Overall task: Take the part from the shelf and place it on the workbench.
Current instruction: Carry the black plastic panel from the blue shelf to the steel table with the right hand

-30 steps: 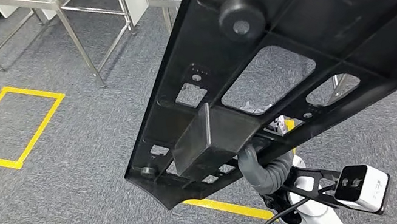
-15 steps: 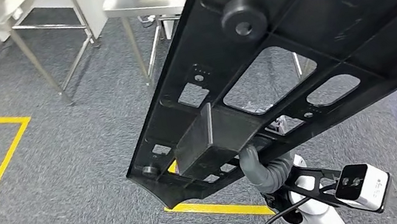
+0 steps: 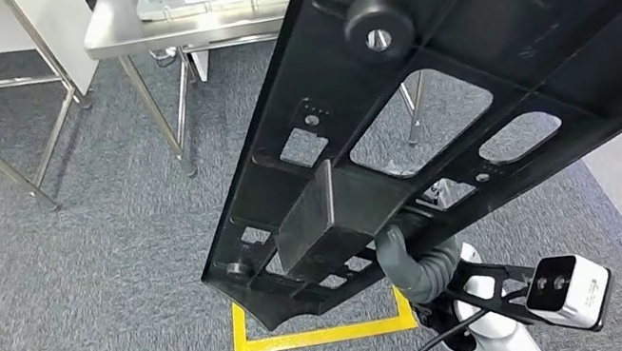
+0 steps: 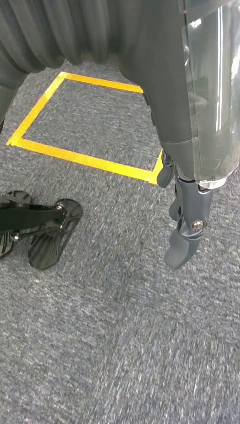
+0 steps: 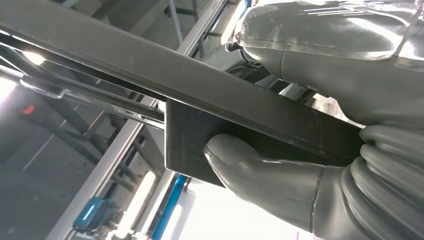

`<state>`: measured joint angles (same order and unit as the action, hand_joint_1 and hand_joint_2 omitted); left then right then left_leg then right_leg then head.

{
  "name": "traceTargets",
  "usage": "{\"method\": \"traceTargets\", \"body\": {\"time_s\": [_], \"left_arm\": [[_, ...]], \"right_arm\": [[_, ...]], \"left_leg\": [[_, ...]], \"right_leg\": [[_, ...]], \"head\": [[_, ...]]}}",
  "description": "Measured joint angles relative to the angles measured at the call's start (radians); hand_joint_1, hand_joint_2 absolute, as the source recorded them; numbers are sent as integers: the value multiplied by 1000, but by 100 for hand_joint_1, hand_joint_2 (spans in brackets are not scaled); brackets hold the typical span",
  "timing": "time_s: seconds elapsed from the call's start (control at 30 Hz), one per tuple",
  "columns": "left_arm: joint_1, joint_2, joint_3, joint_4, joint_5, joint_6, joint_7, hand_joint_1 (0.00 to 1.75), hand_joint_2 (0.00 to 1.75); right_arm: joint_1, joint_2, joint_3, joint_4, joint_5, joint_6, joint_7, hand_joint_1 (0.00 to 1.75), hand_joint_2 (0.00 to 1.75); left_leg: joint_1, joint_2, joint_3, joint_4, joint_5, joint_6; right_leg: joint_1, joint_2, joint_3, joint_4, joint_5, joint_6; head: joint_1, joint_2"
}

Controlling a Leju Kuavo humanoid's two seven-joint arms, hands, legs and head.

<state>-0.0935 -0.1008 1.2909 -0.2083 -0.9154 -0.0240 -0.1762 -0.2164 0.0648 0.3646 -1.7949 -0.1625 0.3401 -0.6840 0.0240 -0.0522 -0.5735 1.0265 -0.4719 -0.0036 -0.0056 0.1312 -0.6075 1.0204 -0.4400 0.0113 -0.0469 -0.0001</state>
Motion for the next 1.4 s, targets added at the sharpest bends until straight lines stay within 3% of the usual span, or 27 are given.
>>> {"method": "traceTargets", "body": {"time_s": [0.07,0.17,0.2,0.23,0.27,0.33,0.37,0.43,0.57,0.63,0.7,0.73,0.77,0.8,0.83,0.87,0.9,0.93,1.0,1.07,1.13,1.17,1.2,1.27,1.3,1.33,1.4], "left_arm": [[-3,0,0,0,0,-6,0,0,175],[1,1,0,0,0,-12,0,0,175],[3,2,0,0,0,-16,0,0,175],[5,3,0,0,0,-21,-1,0,175],[5,3,0,0,0,-25,-3,0,175],[3,3,0,0,0,-33,-8,0,175],[2,3,0,0,1,-35,-10,0,175],[2,3,0,0,1,-38,-15,0,175],[-3,5,1,0,1,-41,-21,0,175],[-3,6,0,0,0,-41,-25,0,175],[3,8,1,0,0,-41,-27,0,175],[6,9,1,0,0,-41,-28,0,175],[8,10,1,0,0,-41,-28,0,175],[9,10,1,0,0,-41,-29,0,175],[11,11,1,0,0,-41,-29,0,175],[12,12,1,0,-1,-41,-29,0,175],[12,13,1,0,-1,-40,-29,0,175],[13,14,0,0,-2,-40,-30,0,175],[11,15,1,0,-3,-39,-30,0,175],[9,16,1,0,-4,-39,-30,0,175],[8,16,0,0,-5,-39,-31,0,175],[8,16,0,0,-6,-38,-31,0,175],[8,16,0,0,-6,-37,-30,0,175],[9,16,1,0,-5,-37,-30,0,175],[9,16,1,0,-5,-37,-30,0,175],[9,16,1,0,-5,-36,-30,0,175],[9,16,1,0,-4,-36,-30,0,175]], "right_arm": [[4,-2,0,-6,3,-9,-2,175,175],[7,-5,-1,-11,3,-13,-4,175,175],[9,-6,-1,-10,2,-13,-4,175,175],[11,-7,-1,-10,2,-11,-4,175,175],[12,-9,-1,-10,1,-9,-4,175,175],[12,-10,-1,-11,-1,-4,-4,175,175],[12,-10,-1,-11,-2,-2,-4,175,175],[12,-10,-2,-13,-4,0,-4,175,175],[13,-10,-6,-21,-5,2,-4,175,175],[13,-10,-7,-24,-6,2,-4,175,175],[16,-9,-8,-24,-6,2,-4,175,175],[18,-9,-9,-24,-6,2,-4,175,175],[19,-9,-10,-24,-6,2,-4,175,175],[20,-9,-11,-24,-6,2,-4,175,175],[20,-9,-12,-24,-6,2,-4,175,175],[20,-9,-12,-24,-6,2,-4,175,175],[20,-9,-13,-24,-6,1,-4,175,175],[20,-9,-13,-24,-7,1,-4,175,175],[19,-9,-14,-26,-8,1,-4,175,175],[17,-9,-16,-29,-8,0,-4,175,175],[17,-10,-17,-30,-8,-1,-4,175,175],[18,-10,-18,-30,-8,-1,-4,175,175],[20,-10,-19,-29,-8,-2,-3,175,175],[21,-10,-19,-28,-7,-3,-3,175,175],[21,-11,-19,-27,-7,-3,-2,175,175],[22,-11,-19,-26,-6,-3,-2,175,175],[24,-13,-20,-23,-6,-3,-2,175,175]], "left_leg": [[3,13,4,-7,5,13],[0,36,7,-11,4,24],[-1,43,7,-11,3,25],[-2,48,7,-11,1,25],[-2,53,9,-11,-2,24],[-3,59,18,-11,-9,20],[-4,61,22,-11,-13,16],[-5,64,28,-14,-22,5],[-5,69,39,-5,-39,-18],[-3,64,-8,94,-68,-21],[-3,61,-103,234,-101,-24],[-3,61,-141,272,-93,-25],[-3,61,-162,272,-64,-26],[-3,61,-162,229,-14,-25],[-3,61,-148,159,43,-23],[-6,60,-129,100,81,-19],[-8,60,-110,50,95,-13],[-11,59,-96,25,90,-6],[-13,59,-75,10,58,8],[-8,58,-49,-5,45,19],[-4,58,-13,-28,31,26],[-4,57,7,-37,22,27],[-4,56,26,-43,11,27],[-2,53,68,-50,-15,24],[0,51,90,-50,-31,22],[1,50,112,-51,-47,18],[1,48,148,-50,-80,9]], "right_leg": [[2,-32,-12,26,-18,10],[-1,-113,-99,204,-106,24],[-4,-121,-128,260,-124,26],[-6,-124,-142,284,-123,28],[-7,-126,-135,267,-103,27],[-6,-129,-70,138,-34,19],[-2,-134,-34,70,-12,13],[7,-140,3,-1,-5,-1],[5,-132,36,-28,-24,-27],[1,-131,65,-40,-33,-36],[2,-128,91,-41,-52,-41],[3,-125,105,-41,-65,-40],[3,-122,122,-41,-78,-39],[2,-119,141,-41,-92,-37],[2,-117,160,-41,-108,-35],[3,-115,176,-42,-123,-30],[3,-113,187,-43,-137,-24],[4,-111,196,-47,-147,-17],[4,-109,204,-41,-143,-3],[3,-113,162,43,-102,10],[0,-118,63,182,-81,16],[-2,-120,13,234,-101,18],[-4,-121,-28,262,-140,20],[-8,-123,-78,250,-207,26],[-9,-125,-87,212,-205,26],[-9,-127,-88,157,-164,25],[-7,-137,-83,46,-15,18]], "head": [[0,0],[0,0],[0,0],[0,0],[0,0],[0,0],[0,0],[0,0],[0,0],[0,0],[0,0],[0,0],[0,0],[0,0],[0,0],[0,0],[0,0],[0,0],[0,0],[0,0],[0,0],[0,0],[0,0],[0,0],[0,0],[0,0],[0,0]]}}
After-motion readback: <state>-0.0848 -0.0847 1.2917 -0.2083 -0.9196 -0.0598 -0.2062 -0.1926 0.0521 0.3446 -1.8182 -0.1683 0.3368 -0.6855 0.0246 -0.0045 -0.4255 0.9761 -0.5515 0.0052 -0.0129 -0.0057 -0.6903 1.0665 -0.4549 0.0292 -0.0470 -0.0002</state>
